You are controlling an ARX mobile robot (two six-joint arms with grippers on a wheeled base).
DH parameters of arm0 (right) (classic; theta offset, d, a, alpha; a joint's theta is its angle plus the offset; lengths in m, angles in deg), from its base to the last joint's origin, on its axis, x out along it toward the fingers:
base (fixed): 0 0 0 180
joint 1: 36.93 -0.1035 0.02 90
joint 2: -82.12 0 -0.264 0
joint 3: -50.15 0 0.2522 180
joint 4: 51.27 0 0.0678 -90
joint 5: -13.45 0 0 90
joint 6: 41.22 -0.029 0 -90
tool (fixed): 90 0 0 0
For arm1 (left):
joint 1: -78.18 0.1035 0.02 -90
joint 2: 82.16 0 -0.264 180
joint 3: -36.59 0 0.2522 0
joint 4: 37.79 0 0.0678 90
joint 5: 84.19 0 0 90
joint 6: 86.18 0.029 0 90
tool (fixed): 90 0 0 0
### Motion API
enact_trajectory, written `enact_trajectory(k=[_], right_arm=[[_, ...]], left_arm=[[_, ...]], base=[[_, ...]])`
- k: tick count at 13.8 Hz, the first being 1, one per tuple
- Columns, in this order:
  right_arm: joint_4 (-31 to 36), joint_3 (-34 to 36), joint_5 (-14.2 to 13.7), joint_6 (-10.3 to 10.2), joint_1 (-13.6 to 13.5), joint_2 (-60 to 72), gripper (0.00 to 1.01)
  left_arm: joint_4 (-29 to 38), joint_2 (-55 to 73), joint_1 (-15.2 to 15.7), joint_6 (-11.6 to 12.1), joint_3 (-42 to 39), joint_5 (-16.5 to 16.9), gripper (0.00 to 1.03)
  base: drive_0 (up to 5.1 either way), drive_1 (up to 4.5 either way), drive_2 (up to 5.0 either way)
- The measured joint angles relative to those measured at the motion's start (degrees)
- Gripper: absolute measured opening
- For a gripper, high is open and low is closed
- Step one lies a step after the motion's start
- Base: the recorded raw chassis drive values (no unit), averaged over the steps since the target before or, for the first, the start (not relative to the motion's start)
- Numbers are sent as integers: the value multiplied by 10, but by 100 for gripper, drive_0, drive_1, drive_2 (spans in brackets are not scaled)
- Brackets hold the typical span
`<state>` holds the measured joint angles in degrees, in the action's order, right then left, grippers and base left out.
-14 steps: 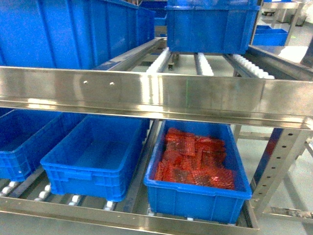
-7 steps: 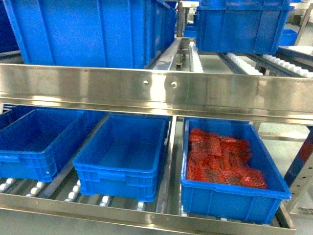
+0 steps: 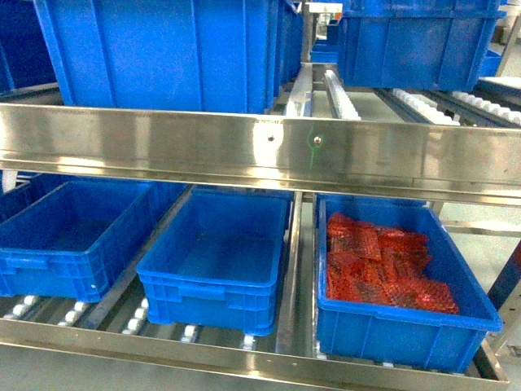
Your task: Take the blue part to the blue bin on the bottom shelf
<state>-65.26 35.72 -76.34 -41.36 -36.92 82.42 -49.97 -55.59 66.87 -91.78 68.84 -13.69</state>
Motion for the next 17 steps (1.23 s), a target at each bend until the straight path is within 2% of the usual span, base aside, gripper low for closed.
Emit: enact_trajectory(k=[2,17], right_arm=[[0,0,-1,0,0,0,98],[0,0,-2,0,0,0,98]], left_arm=[[-1,0,-1,0,0,0,43],[-1,0,-1,0,0,0,43]], base=[[-501,244,244],[0,0,0]])
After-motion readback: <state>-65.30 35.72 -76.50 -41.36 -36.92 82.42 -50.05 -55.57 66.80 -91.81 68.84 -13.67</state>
